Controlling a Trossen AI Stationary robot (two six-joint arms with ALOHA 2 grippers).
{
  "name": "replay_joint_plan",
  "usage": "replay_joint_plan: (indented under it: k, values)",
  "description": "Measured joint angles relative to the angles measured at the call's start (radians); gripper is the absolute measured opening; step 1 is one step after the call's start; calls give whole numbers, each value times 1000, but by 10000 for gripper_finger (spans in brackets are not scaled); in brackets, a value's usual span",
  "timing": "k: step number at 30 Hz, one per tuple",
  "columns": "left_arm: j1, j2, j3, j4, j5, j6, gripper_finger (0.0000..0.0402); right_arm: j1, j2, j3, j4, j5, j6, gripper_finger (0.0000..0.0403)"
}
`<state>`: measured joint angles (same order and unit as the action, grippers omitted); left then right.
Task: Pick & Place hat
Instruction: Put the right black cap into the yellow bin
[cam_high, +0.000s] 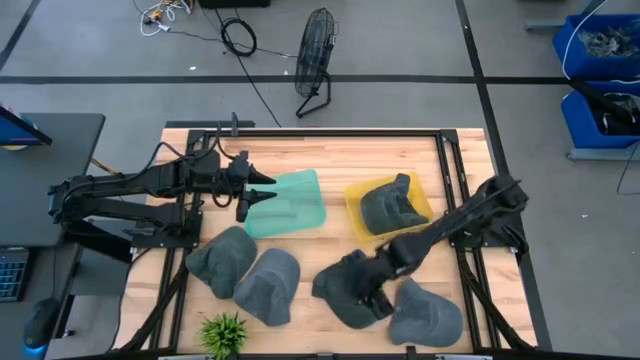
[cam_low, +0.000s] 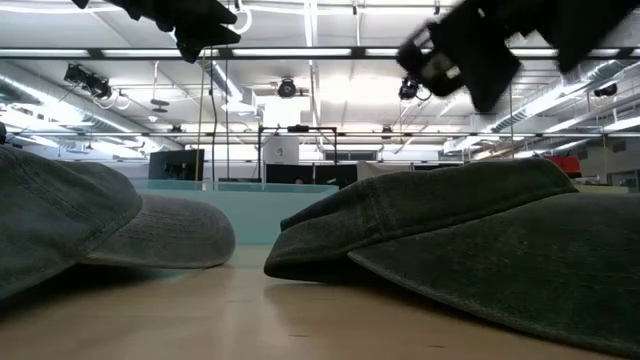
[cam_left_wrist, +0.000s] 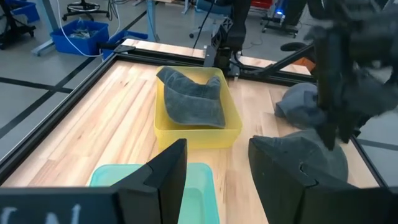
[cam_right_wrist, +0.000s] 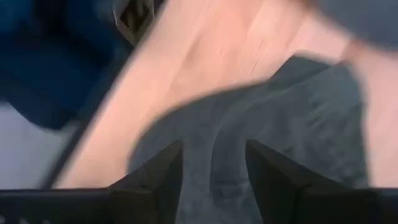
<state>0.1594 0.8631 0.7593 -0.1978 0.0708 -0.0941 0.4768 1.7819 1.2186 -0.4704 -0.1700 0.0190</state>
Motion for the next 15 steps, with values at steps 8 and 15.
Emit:
replay_joint_plan:
  k: [8,15]
  values:
    - [0,0,0,-3,0,-31,177,21,113,2,-35,182,-22,171]
    - [0,0,0,-2,0,-52,177,21,99,45,-70,204,17,149]
